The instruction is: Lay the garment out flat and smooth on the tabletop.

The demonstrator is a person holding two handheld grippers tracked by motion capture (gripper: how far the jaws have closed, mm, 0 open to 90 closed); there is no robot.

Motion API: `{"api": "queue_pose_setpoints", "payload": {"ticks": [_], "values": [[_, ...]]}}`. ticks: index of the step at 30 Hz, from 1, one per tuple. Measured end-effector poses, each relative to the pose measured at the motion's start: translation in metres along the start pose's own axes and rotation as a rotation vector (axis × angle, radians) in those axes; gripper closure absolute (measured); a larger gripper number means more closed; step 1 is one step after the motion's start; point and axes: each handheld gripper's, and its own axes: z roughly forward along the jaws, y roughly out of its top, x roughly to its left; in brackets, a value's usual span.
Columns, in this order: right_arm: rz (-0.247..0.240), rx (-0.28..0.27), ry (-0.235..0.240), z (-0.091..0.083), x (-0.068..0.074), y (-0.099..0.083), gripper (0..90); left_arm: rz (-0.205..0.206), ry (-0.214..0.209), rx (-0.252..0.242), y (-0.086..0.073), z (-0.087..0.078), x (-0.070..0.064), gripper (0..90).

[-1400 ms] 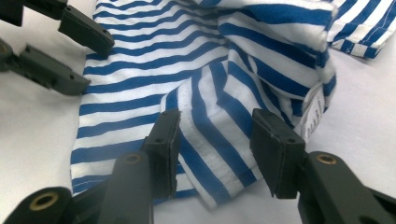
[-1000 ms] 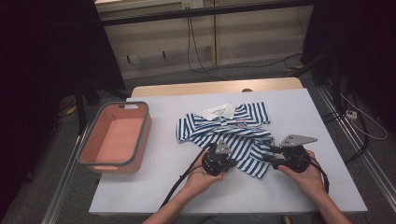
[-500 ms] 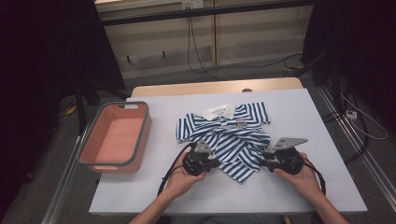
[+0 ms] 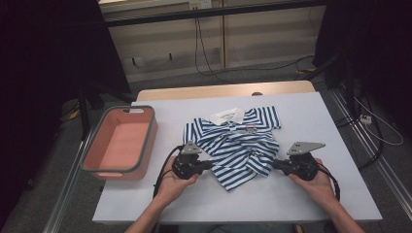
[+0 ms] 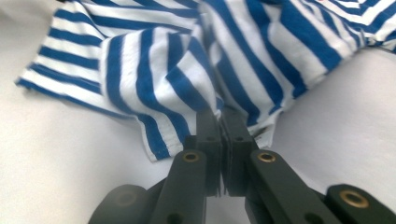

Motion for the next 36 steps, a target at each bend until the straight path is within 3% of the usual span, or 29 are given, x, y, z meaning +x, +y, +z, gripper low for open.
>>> {"api": "queue_pose_setpoints", "payload": {"ticks": [6,10,16,21,27,31,36], "values": [[0.003,-0.01,-0.015,-0.005,-0.003,0.001,88.0,-0.015,0.05,-0.012,-0.01,-0.017,0.017,89.8],[0.014,-0.019,-0.051,-0.008,-0.008,0.001,88.0,-0.026,0.077,-0.029,-0.01,-0.024,0.026,89.8],[0.029,-0.029,-0.106,-0.009,-0.017,0.004,87.5,-0.051,0.103,-0.034,-0.011,-0.021,0.033,89.4],[0.031,-0.035,-0.11,-0.009,-0.015,0.004,72.3,-0.039,0.11,-0.037,-0.011,-0.02,0.029,81.9],[0.029,-0.035,-0.109,-0.011,-0.011,0.002,63.7,-0.028,0.107,-0.047,-0.013,-0.023,0.021,67.9],[0.02,-0.054,-0.097,-0.016,-0.006,0.003,65.5,0.002,0.103,-0.067,-0.012,-0.029,0.011,62.9],[-0.02,-0.06,-0.047,-0.017,0.007,0.006,70.5,0.042,0.069,-0.063,-0.013,-0.034,-0.006,61.8]]}}
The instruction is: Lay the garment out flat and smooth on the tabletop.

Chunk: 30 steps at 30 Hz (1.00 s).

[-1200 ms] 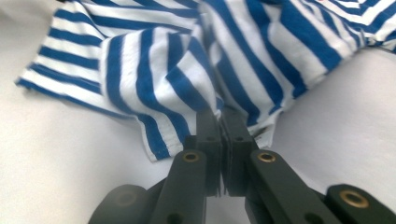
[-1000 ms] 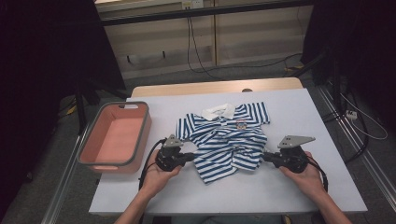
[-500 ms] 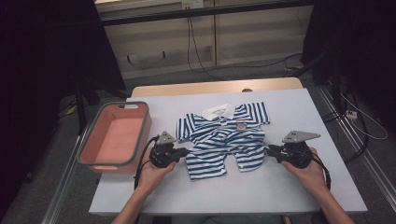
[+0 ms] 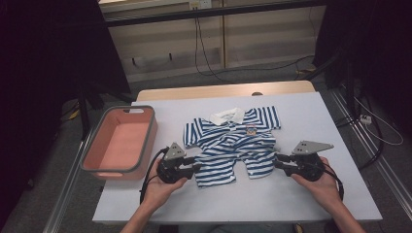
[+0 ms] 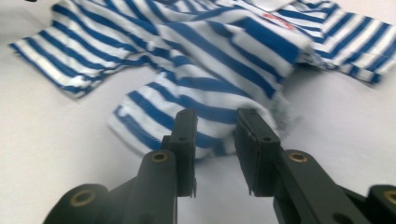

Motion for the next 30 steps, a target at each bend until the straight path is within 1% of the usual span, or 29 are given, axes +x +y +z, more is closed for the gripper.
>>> {"api": "queue_pose_setpoints", "payload": {"ticks": [2,3,4,5,6,8,10,12,13,14,16,17,19,20,21,22,23,24,25,26,28,29,30], "values": [[-0.017,0.004,0.016,0.002,0.005,0.002,71.4,0.019,-0.021,0.004,-0.003,-0.002,-0.007,60.9],[-0.028,0.005,0.029,0.003,0.008,0.003,71.8,0.022,-0.026,0.006,-0.004,-0.001,-0.01,60.9],[-0.033,0.007,0.039,0.004,0.01,0.003,72.0,0.024,-0.038,0.016,-0.007,0.0,-0.013,61.0],[-0.041,0.015,0.046,0.006,0.012,0.003,71.9,0.039,-0.042,0.026,-0.008,0.001,-0.015,60.9],[-0.042,0.021,0.05,0.008,0.013,0.003,71.9,0.038,-0.055,0.034,-0.01,0.003,-0.018,60.9],[-0.055,0.042,0.066,0.013,0.015,0.001,70.9,0.053,-0.067,0.054,-0.011,0.008,-0.022,59.7],[-0.073,0.066,0.076,0.019,0.017,0.0,67.0,0.07,-0.084,0.07,-0.011,0.013,-0.027,57.6],[-0.081,0.084,0.088,0.023,0.019,-0.001,59.9,0.083,-0.093,0.084,-0.012,0.018,-0.031,55.5],[-0.092,0.093,0.09,0.024,0.02,-0.001,56.9,0.088,-0.094,0.091,-0.012,0.02,-0.032,54.3],[-0.101,0.102,0.096,0.026,0.021,-0.001,56.1,0.091,-0.084,0.094,-0.013,0.022,-0.033,51.8],[-0.099,0.115,0.102,0.029,0.021,-0.002,53.6,0.095,-0.089,0.113,-0.013,0.025,-0.032,49.6],[-0.103,0.123,0.104,0.03,0.021,-0.002,53.1,0.098,-0.081,0.115,-0.014,0.027,-0.032,48.7],[-0.103,0.135,0.099,0.033,0.021,-0.003,52.7,0.098,-0.082,0.12,-0.015,0.031,-0.033,47.2],[-0.105,0.142,0.098,0.035,0.02,-0.003,52.7,0.11,-0.083,0.123,-0.016,0.032,-0.034,46.8],[-0.108,0.137,0.096,0.036,0.02,-0.003,53.2,0.131,-0.078,0.115,-0.016,0.033,-0.035,45.6],[-0.107,0.134,0.092,0.037,0.02,-0.003,55.7,0.119,-0.08,0.108,-0.016,0.034,-0.035,45.8],[-0.106,0.132,0.084,0.037,0.02,-0.003,60.5,0.123,-0.081,0.11,-0.016,0.034,-0.034,46.8],[-0.109,0.13,0.073,0.038,0.019,-0.003,63.6,0.117,-0.086,0.1,-0.016,0.035,-0.034,48.9],[-0.11,0.132,0.074,0.038,0.018,-0.002,66.3,0.122,-0.091,0.099,-0.015,0.036,-0.034,51.9],[-0.106,0.13,0.076,0.038,0.017,-0.002,69.4,0.127,-0.093,0.093,-0.015,0.036,-0.035,56.9],[-0.099,0.126,0.079,0.038,0.016,-0.002,80.2,0.125,-0.109,0.097,-0.014,0.036,-0.036,73.1],[-0.098,0.127,0.079,0.038,0.016,-0.002,83.3,0.119,-0.104,0.096,-0.014,0.037,-0.037,78.5],[-0.096,0.128,0.079,0.038,0.017,-0.002,85.0,0.13,-0.09,0.108,-0.013,0.036,-0.036,82.4]]}}
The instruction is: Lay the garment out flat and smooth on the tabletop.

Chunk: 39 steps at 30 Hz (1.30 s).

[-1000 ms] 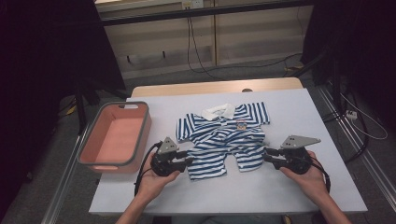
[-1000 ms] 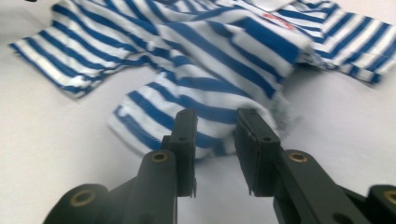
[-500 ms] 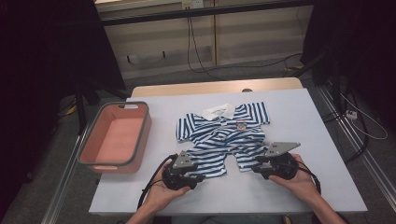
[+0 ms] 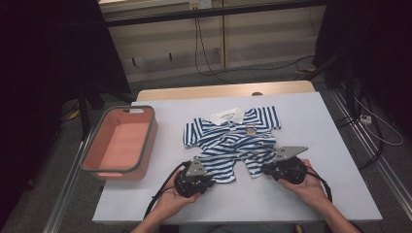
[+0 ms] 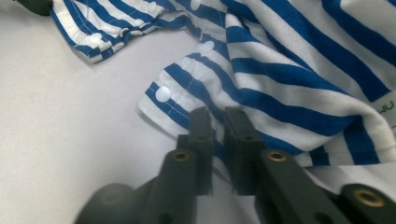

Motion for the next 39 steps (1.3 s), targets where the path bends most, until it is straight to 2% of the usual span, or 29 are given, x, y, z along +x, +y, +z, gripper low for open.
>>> {"api": "queue_pose_setpoints", "payload": {"ticks": [1,5,7,10,18,23,27,28,29,31,34,37,39], "values": [[0.003,0.002,-0.001,0.0,0.0,0.0,86.2,-0.015,-0.005,-0.002,0.0,0.0,0.001,88.2],[0.014,0.01,-0.001,-0.005,0.004,0.001,90.0,-0.017,-0.015,0.026,0.001,-0.003,0.002,89.2],[0.006,0.014,0.003,-0.008,0.007,0.0,90.0,-0.031,-0.037,0.031,0.0,-0.006,0.002,89.3],[0.006,0.0,0.013,-0.014,0.011,-0.001,90.0,-0.044,-0.059,0.025,-0.003,-0.009,0.002,89.4],[0.027,-0.026,0.041,-0.027,0.022,-0.002,90.0,-0.047,-0.082,0.002,-0.005,-0.022,-0.008,89.3],[0.021,-0.02,0.059,-0.033,0.036,-0.007,90.0,-0.038,-0.093,0.005,-0.012,-0.031,-0.015,89.3],[0.032,-0.022,0.069,-0.039,0.043,-0.012,90.0,-0.053,-0.109,-0.008,-0.019,-0.041,-0.02,89.2],[0.044,-0.025,0.072,-0.04,0.043,-0.013,89.0,-0.051,-0.099,-0.01,-0.021,-0.043,-0.02,89.1],[0.048,-0.029,0.076,-0.04,0.043,-0.014,84.0,-0.06,-0.11,-0.018,-0.024,-0.045,-0.02,88.8],[0.057,-0.037,0.064,-0.041,0.04,-0.015,70.7,-0.069,-0.095,-0.023,-0.026,-0.046,-0.016,81.5],[0.073,-0.058,0.049,-0.044,0.034,-0.016,60.1,-0.086,-0.073,-0.053,-0.025,-0.047,-0.009,66.9],[0.094,-0.08,0.035,-0.05,0.029,-0.019,58.4,-0.091,-0.036,-0.067,-0.023,-0.05,-0.003,54.7],[0.116,-0.093,0.015,-0.056,0.024,-0.022,63.0,-0.094,-0.012,-0.071,-0.025,-0.05,0.002,48.0]]}}
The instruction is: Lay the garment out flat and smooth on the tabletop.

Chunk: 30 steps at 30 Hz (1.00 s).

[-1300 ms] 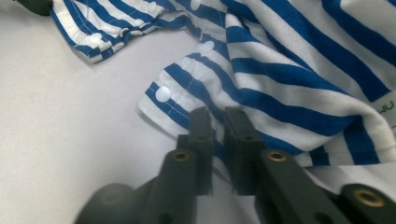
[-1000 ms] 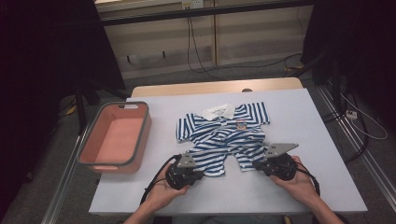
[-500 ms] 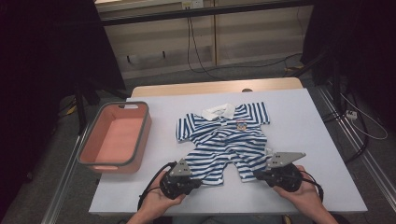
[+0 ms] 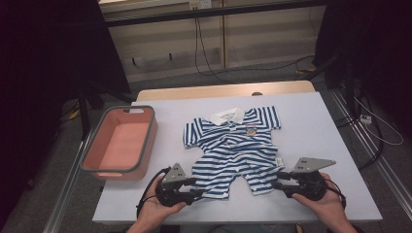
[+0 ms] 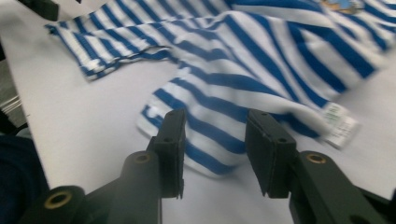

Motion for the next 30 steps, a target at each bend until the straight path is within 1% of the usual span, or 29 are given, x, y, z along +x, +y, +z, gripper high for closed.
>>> {"api": "queue_pose_setpoints", "payload": {"ticks": [1,3,4,5,6,8,10,12,14,16,18,20,22,24,27,28,30], "values": [[0.009,0.0,-0.011,-0.003,-0.003,-0.001,66.8,-0.005,0.019,0.0,-0.001,0.002,0.003,45.9],[0.022,0.014,-0.054,-0.005,-0.01,-0.005,70.8,-0.02,0.043,0.008,-0.003,0.005,0.007,41.8],[0.034,0.03,-0.084,-0.005,-0.014,-0.007,71.9,-0.03,0.048,0.014,-0.003,0.006,0.009,40.0],[0.048,0.04,-0.102,-0.005,-0.017,-0.009,72.2,-0.034,0.066,0.014,-0.003,0.007,0.011,38.0],[0.056,0.047,-0.107,-0.004,-0.021,-0.01,72.2,-0.03,0.067,0.016,-0.003,0.007,0.012,36.8],[0.064,0.045,-0.105,-0.001,-0.024,-0.01,70.8,-0.039,0.074,0.01,-0.004,0.007,0.013,34.7],[0.06,0.04,-0.098,0.002,-0.025,-0.007,69.1,-0.033,0.089,0.012,-0.004,0.008,0.013,32.7],[0.047,0.028,-0.084,0.007,-0.023,-0.001,67.2,-0.034,0.092,0.011,-0.004,0.009,0.013,31.7],[0.037,0.022,-0.083,0.01,-0.022,0.006,67.1,-0.033,0.102,0.003,-0.004,0.008,0.014,31.6],[0.032,0.015,-0.066,0.016,-0.02,0.014,66.3,-0.036,0.102,0.0,-0.004,0.007,0.015,31.3],[0.015,0.033,-0.061,0.023,-0.018,0.021,63.2,-0.037,0.1,0.001,-0.004,0.007,0.016,31.1],[0.002,0.066,-0.035,0.035,-0.017,0.027,59.4,-0.034,0.098,0.003,-0.004,0.007,0.015,30.2],[-0.014,0.087,-0.037,0.044,-0.015,0.029,57.1,-0.03,0.101,0.001,-0.004,0.008,0.015,29.4],[-0.014,0.113,-0.035,0.054,-0.015,0.03,54.9,-0.028,0.1,0.008,-0.004,0.008,0.015,28.9],[-0.009,0.128,-0.046,0.062,-0.015,0.025,52.3,-0.025,0.112,0.011,-0.005,0.01,0.015,27.5],[-0.001,0.12,-0.043,0.061,-0.016,0.024,52.5,-0.025,0.107,0.016,-0.005,0.011,0.015,27.2],[0.004,0.122,-0.06,0.059,-0.016,0.023,52.7,-0.021,0.113,0.02,-0.005,0.012,0.015,26.9]]}}
